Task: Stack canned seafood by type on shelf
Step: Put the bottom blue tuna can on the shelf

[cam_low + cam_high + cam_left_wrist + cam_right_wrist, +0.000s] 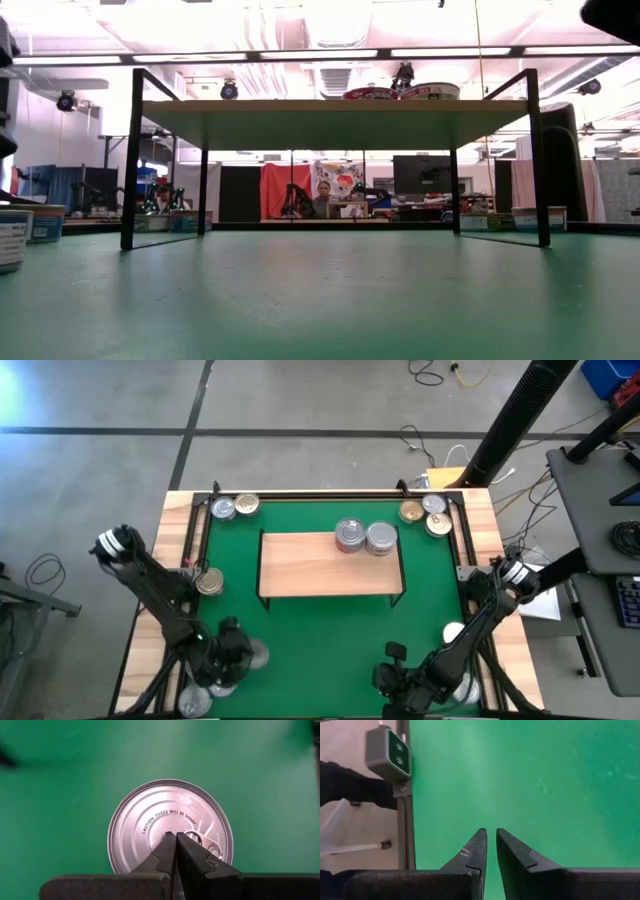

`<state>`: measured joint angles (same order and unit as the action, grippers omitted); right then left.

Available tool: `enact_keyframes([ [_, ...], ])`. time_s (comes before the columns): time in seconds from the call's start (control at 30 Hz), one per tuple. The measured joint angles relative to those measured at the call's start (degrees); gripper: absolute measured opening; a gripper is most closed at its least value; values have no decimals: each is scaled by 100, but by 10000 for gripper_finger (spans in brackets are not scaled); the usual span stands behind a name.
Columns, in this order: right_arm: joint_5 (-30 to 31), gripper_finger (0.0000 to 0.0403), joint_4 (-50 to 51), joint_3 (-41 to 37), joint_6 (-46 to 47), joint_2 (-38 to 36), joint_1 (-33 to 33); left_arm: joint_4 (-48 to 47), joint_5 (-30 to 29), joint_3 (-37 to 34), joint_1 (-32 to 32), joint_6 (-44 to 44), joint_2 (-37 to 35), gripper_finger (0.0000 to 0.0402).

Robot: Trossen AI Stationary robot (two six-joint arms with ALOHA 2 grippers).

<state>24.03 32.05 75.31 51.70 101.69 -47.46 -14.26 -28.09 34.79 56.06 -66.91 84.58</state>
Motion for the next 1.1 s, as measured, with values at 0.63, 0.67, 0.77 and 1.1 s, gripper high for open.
enact_keyframes([
  [0.63, 724, 36, -1515, 59, -1489, 651, 471, 3904, 59, 1163, -1623, 3638, 2351, 0],
  [0.67, 704, 40, -1507, 86, -1533, 641, 476, 3809, 79, 1228, -1623, 3761, 2330, 0],
  [0.77, 534, 70, -1478, 168, -1555, 582, 497, 3036, 322, 1464, -1548, 3899, 2073, 0],
  [1.1, 400, 280, -1502, 210, -1439, 841, 900, 160, 414, 1772, -709, 3286, 854, 0],
])
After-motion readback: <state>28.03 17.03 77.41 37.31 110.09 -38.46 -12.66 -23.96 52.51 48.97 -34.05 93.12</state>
